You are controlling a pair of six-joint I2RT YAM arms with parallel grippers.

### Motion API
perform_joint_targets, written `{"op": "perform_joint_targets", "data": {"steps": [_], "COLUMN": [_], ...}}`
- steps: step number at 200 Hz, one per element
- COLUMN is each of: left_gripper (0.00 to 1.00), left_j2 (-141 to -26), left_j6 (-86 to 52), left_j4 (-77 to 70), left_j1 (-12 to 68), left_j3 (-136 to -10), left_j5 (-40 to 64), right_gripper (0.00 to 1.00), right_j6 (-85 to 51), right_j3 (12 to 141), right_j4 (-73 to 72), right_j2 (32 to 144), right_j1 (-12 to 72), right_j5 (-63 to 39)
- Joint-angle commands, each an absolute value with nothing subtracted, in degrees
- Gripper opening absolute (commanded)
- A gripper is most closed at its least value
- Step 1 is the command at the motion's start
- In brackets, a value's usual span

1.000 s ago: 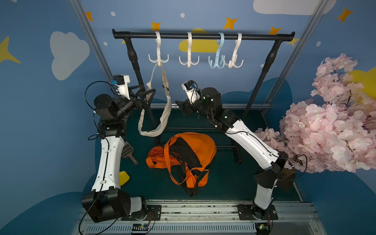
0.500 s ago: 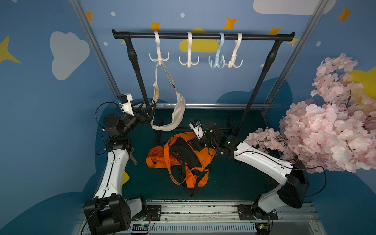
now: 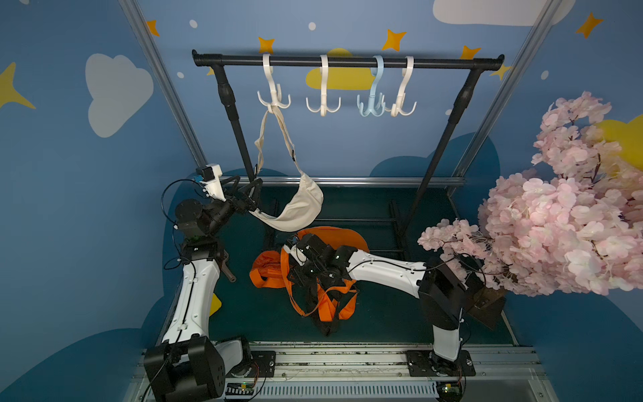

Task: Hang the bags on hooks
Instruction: Pick up the bag from the bag.

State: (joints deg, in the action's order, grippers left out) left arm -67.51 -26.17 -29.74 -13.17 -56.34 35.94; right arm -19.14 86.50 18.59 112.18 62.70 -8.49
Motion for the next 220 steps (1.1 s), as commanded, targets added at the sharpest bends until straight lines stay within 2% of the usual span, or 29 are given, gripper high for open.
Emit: {"op": "perform_joint_targets", "data": {"steps": [1, 37, 60, 69, 74, 98, 148, 182, 199, 220], "left_gripper": [1.0, 1.0, 1.0, 1.0, 1.0, 1.0, 0.99, 0.99, 0.99, 0.98], "left_j2": [-66.0, -65.6, -65.5, -65.6, -65.5, -65.4, -65.7, -65.3, -64.7, -63.4], "left_j6": [-26.4, -26.3, -25.9, -25.9, -25.8, -25.3, -25.6, -24.0, -19.2, -6.1], "left_j4": [-31.3, -31.0, -30.6, -30.5, -30.5, -30.2, -32.7, -36.6, -35.1, -27.0], "left_j1": [-13.8, -14.0, -14.1, -14.1, -14.1, -14.2, -14.3, -13.7, -11.3, -4.7], "left_j3": [-56.1, -56.1, -56.1, -56.0, -56.0, -56.1, -55.9, -55.4, -55.5, -56.1], "left_j5": [35.3, 35.3, 35.2, 35.1, 35.2, 35.4, 38.5, 45.7, 48.3, 48.4], "right_gripper": [0.49, 0.46, 0.4, 0.31, 0.23, 0.0, 0.0, 0.0, 0.0, 0.0], "right_j6": [-22.8, -24.7, -25.7, -25.9, -25.9, -25.5, -22.8, -18.3, -15.7, -12.9], "right_j3": [89.0, 91.2, 92.8, 93.2, 93.3, 91.9, 88.3, 88.2, 88.9, 90.6], "right_j4": [19.5, 18.5, 18.9, 19.1, 19.1, 18.5, 19.3, 21.2, 22.2, 22.6], "right_j2": [115.2, 119.4, 121.6, 121.9, 121.9, 118.6, 106.6, 98.9, 96.1, 94.2], "right_j1": [62.5, 62.5, 62.6, 62.4, 62.3, 60.8, 54.4, 49.6, 47.2, 43.7], "right_j5": [-10.5, -13.3, -14.2, -14.1, -14.0, -12.9, -11.4, -10.4, -10.5, -13.6]}}
